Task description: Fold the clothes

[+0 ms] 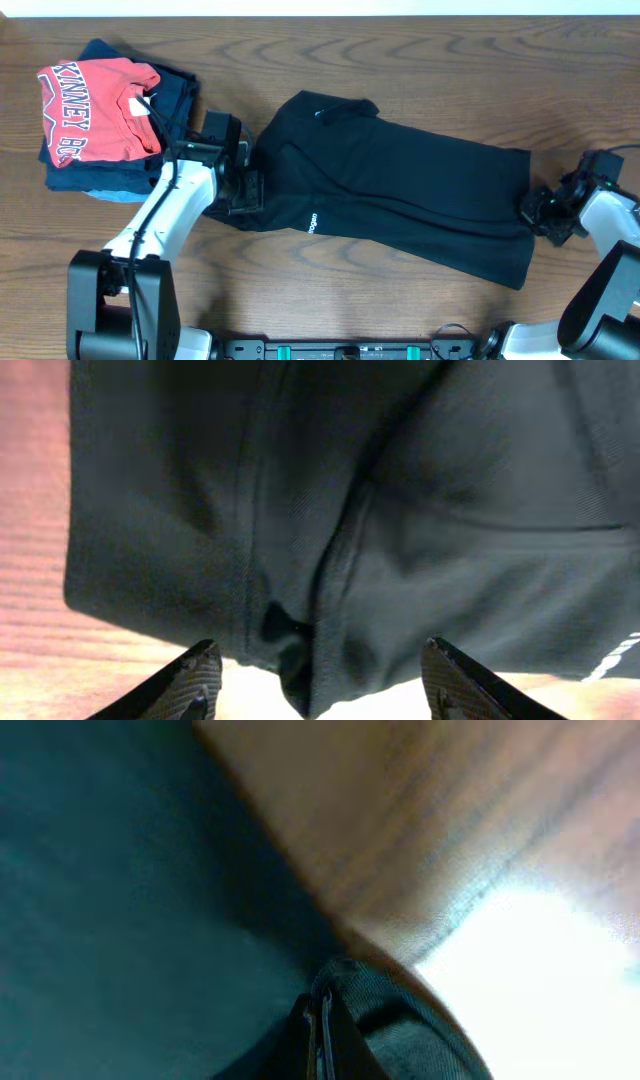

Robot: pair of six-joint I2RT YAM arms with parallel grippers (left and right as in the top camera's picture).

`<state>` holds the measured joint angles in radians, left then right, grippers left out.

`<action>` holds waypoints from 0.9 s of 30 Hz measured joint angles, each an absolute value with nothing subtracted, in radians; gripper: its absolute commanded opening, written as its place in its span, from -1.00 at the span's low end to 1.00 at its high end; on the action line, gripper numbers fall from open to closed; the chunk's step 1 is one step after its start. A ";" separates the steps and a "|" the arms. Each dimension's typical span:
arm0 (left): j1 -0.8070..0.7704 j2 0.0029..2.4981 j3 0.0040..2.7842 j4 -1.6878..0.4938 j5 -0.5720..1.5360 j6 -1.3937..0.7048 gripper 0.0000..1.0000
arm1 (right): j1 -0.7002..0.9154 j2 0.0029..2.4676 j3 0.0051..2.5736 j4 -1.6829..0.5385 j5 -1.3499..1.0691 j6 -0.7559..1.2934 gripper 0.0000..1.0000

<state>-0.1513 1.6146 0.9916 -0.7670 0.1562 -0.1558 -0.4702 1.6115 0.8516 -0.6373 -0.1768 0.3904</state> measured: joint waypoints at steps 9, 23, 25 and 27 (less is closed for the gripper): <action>-0.151 1.615 0.888 -0.667 0.150 -0.156 0.30 | -0.470 1.556 0.936 -0.607 -0.265 0.390 -0.94; -0.152 1.612 0.949 -0.721 0.193 -0.155 0.32 | -0.493 1.556 0.936 -0.801 -0.268 0.394 -0.10; -0.151 1.605 0.968 -0.715 0.202 -0.152 0.39 | -0.495 1.556 0.936 -0.863 -0.265 0.394 -0.09; -0.152 1.599 0.972 -0.707 0.199 -0.149 0.40 | -0.495 1.556 0.937 -0.929 -0.252 0.394 -0.08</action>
<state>-0.1516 1.5993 0.9722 -0.7067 0.1989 -0.1486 -0.4950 1.5558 0.9367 -0.9291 -0.2516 0.3939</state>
